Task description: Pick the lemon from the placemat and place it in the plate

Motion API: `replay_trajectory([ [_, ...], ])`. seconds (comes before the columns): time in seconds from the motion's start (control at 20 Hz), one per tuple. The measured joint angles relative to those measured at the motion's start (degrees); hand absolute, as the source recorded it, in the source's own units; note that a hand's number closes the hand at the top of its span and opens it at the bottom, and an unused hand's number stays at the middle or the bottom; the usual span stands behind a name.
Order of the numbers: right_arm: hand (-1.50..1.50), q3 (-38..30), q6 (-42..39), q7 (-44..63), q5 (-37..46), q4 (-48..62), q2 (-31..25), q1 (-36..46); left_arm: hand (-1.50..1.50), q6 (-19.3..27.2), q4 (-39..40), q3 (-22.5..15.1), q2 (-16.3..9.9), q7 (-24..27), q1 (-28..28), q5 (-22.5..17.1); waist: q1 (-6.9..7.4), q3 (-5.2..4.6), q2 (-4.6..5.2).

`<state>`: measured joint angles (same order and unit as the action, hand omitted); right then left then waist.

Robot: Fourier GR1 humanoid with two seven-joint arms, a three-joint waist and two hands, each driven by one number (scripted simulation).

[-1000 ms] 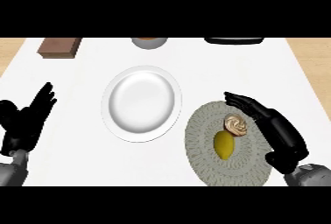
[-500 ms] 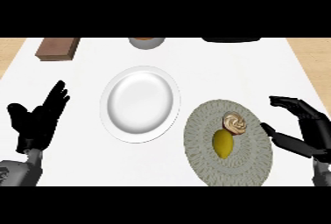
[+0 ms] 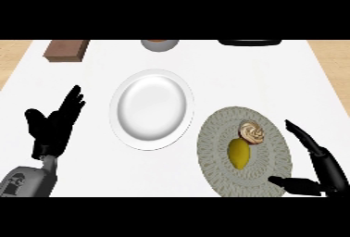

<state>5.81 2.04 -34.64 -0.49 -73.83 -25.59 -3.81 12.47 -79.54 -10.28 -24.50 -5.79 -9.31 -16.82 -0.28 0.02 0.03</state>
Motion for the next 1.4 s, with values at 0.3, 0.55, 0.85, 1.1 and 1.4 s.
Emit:
replay_trajectory([
  [0.3,-1.50,1.4,0.4,7.9,5.7,-7.1,-2.5,-1.7,0.00,-1.9,1.5,2.2,0.8,0.2,-0.9,1.1,0.02,-0.04,-0.06],
  [0.55,-1.50,4.5,-1.3,18.0,10.3,-11.6,-3.0,-0.7,0.00,-2.8,1.0,3.3,1.3,-0.1,-0.3,1.8,0.22,-0.06,-0.08],
  [0.85,-1.50,7.9,-3.9,28.2,16.8,-14.2,-3.7,1.7,0.00,-3.3,-0.2,4.0,1.8,-2.2,-0.9,2.8,0.32,-0.06,-0.06],
  [1.1,-1.50,9.8,-5.8,34.5,22.6,-13.6,-3.4,4.3,0.00,-3.9,0.0,4.5,3.2,-1.1,0.0,4.0,0.39,-0.04,-0.04],
  [1.4,-1.50,12.0,-8.9,39.4,28.2,-13.4,-0.9,5.5,0.00,-5.2,-0.1,6.4,3.8,-2.3,-0.5,5.3,0.29,-0.02,-0.04],
])
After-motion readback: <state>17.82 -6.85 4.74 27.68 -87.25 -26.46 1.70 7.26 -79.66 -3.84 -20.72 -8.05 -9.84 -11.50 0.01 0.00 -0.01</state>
